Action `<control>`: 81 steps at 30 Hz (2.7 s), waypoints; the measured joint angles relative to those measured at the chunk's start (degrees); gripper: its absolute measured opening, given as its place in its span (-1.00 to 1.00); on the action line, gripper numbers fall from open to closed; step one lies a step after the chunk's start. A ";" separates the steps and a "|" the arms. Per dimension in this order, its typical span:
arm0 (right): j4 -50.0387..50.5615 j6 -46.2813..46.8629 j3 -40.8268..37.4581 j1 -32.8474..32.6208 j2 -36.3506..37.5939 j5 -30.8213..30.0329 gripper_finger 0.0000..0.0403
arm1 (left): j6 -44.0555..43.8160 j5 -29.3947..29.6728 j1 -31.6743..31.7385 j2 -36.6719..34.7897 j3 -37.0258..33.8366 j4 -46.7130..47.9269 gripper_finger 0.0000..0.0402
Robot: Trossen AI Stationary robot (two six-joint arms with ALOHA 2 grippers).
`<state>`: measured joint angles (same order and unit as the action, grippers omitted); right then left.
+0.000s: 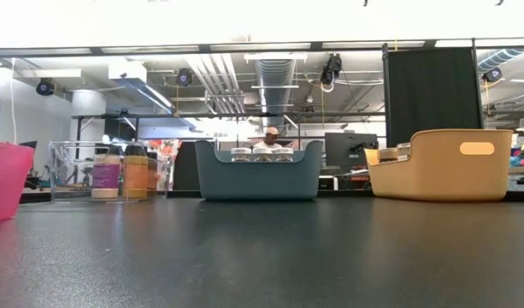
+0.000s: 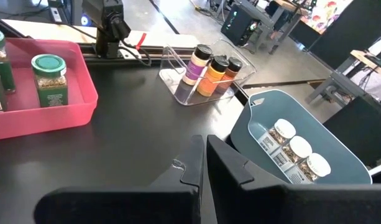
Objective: Sort spices by type
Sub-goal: Adjust the green seasoning bottle, then put the gold seasoning bottle into the yellow bin
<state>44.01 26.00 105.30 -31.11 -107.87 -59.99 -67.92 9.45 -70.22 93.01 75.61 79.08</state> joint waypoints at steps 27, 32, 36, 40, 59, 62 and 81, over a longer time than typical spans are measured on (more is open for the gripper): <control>-5.30 -1.65 -1.17 -0.14 0.00 3.56 -0.94 | 2.01 20.67 -0.14 -0.04 8.47 6.69 -1.00; -18.74 -9.14 -5.54 -1.02 -0.02 9.45 -0.94 | 1.90 27.68 -0.13 -0.04 8.32 7.54 -1.00; -29.75 -16.15 -8.85 -1.89 -0.02 15.11 -0.94 | 1.91 29.75 -0.14 -0.04 8.24 7.96 -1.00; -34.73 -17.70 -9.38 -2.11 -0.07 20.15 -0.94 | 1.88 31.72 -0.14 -0.04 8.22 7.94 -1.00; -46.03 -20.72 -5.76 -2.52 -8.11 30.53 -0.94 | 1.40 40.59 -0.13 -0.02 8.14 7.99 -1.00; -46.45 -20.08 -3.71 -2.56 -9.64 30.45 -0.94 | 1.19 40.58 -0.15 0.00 8.13 7.88 -1.00; -44.45 -16.63 15.59 -2.77 -27.83 29.87 0.92 | 1.16 41.20 -0.13 0.00 7.80 6.85 -1.00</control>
<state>-0.45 9.37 120.89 -33.88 -135.70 -30.12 -66.76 50.65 -70.35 93.01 83.42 85.93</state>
